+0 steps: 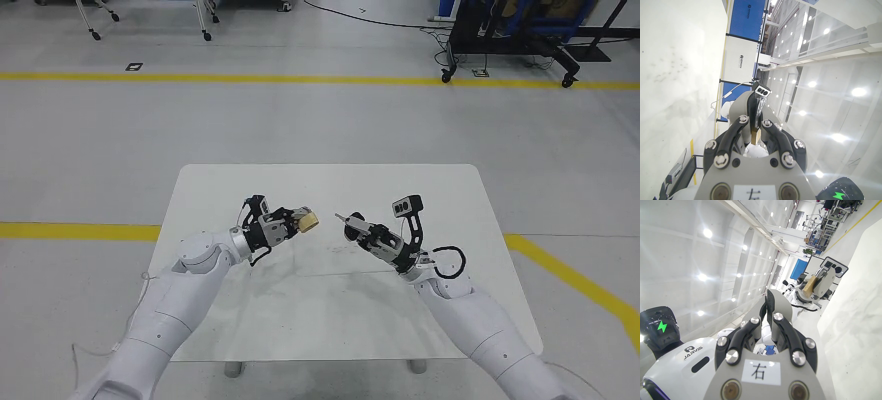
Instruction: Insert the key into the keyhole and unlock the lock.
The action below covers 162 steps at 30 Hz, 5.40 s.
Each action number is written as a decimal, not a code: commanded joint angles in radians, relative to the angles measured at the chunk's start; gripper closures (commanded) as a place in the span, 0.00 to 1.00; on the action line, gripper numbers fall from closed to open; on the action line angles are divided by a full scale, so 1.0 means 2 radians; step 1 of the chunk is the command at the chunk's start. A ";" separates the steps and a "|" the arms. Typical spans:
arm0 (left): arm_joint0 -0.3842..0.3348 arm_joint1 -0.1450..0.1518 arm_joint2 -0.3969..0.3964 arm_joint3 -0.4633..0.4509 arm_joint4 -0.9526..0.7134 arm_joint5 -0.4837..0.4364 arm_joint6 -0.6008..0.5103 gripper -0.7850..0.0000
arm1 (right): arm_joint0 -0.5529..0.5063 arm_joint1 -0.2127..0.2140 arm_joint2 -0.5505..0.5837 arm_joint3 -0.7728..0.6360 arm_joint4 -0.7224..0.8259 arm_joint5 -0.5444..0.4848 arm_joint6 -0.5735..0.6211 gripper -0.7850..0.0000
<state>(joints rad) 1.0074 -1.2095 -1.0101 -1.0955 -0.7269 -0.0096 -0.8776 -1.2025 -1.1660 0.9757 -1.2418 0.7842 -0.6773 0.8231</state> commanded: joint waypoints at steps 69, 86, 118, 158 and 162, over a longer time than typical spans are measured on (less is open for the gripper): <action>-0.004 -0.028 0.012 -0.003 0.135 0.017 0.139 1.00 | -0.040 -0.058 -0.038 -0.072 -0.250 0.242 -0.366 0.00; 0.016 -0.026 -0.019 -0.026 0.124 -0.044 0.131 1.00 | -0.069 -0.050 0.003 -0.094 -0.124 0.194 -0.219 0.00; 0.035 -0.028 -0.034 -0.046 0.132 -0.083 0.096 1.00 | -0.008 -0.065 0.016 0.020 0.062 0.279 -0.020 0.78; 0.049 -0.027 -0.035 -0.073 0.203 -0.142 0.095 1.00 | 0.016 -0.075 0.039 0.078 0.158 0.387 0.113 0.44; 0.047 -0.027 -0.038 -0.068 0.189 -0.130 0.087 1.00 | 0.003 -0.069 0.057 0.063 0.138 0.365 0.121 0.08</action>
<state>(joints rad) 1.1031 -1.2643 -1.0864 -1.2341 -0.3461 -0.2756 -0.7019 -1.1893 -1.3075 1.0789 -1.1081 1.0756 0.0694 1.0661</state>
